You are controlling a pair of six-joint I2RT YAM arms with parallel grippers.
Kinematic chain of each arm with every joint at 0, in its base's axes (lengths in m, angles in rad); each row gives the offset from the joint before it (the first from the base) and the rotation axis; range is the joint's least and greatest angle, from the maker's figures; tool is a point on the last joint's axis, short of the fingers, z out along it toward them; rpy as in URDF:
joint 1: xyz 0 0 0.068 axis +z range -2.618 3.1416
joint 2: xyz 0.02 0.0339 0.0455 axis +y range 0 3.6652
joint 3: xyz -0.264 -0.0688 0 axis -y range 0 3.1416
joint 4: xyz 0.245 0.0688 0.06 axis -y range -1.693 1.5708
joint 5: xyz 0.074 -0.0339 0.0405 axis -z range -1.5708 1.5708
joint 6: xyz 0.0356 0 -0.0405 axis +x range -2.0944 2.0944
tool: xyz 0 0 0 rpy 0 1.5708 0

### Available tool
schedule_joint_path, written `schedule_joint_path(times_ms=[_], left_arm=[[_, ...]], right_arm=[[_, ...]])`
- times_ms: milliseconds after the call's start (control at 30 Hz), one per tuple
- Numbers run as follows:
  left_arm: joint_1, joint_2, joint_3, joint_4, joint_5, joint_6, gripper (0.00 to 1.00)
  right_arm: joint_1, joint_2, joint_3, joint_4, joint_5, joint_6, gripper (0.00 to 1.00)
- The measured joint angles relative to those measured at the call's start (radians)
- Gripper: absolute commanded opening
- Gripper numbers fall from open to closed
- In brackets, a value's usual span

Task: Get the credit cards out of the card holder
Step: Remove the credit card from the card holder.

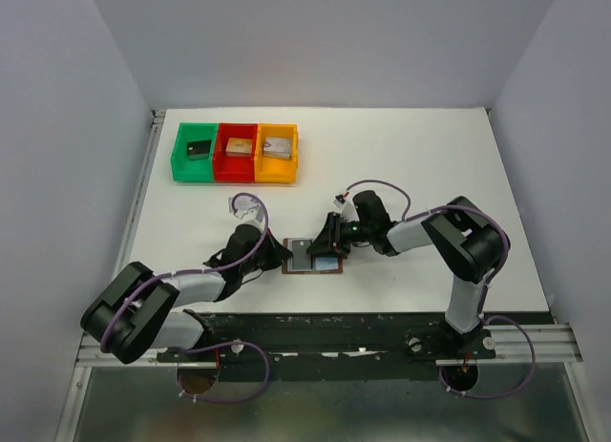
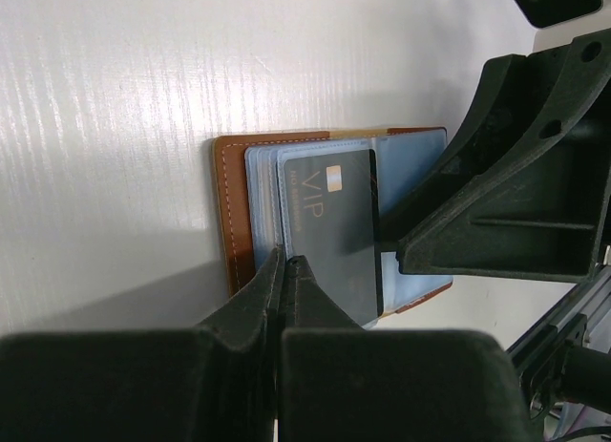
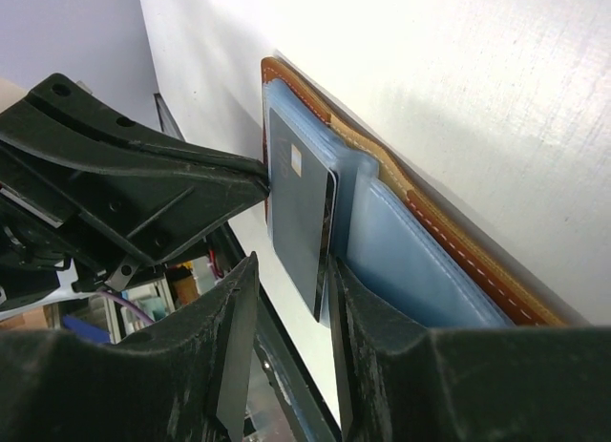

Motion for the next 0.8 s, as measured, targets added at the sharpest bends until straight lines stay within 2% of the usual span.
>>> schedule_joint_path(times_ms=[200, 467, 567, 667, 800], left_arm=[[0.0, 0.016, 0.009, 0.007, 0.004, 0.001, 0.0], [0.002, 0.023, 0.012, 0.014, 0.0, 0.009, 0.0], [0.004, 0.024, 0.013, 0.014, -0.003, 0.012, 0.0], [0.006, 0.026, 0.013, 0.016, -0.005, 0.017, 0.0], [0.006, 0.026, 0.013, 0.015, -0.011, 0.019, 0.0]], right_arm=[[0.0, 0.011, 0.0, 0.024, -0.004, 0.013, 0.43], [-0.008, 0.048, -0.014, 0.135, -0.029, 0.085, 0.42], [-0.008, 0.051, -0.014, 0.145, -0.03, 0.095, 0.32], [-0.01, 0.051, -0.014, 0.141, -0.031, 0.093, 0.17], [-0.011, 0.051, -0.014, 0.13, -0.031, 0.089, 0.08]])
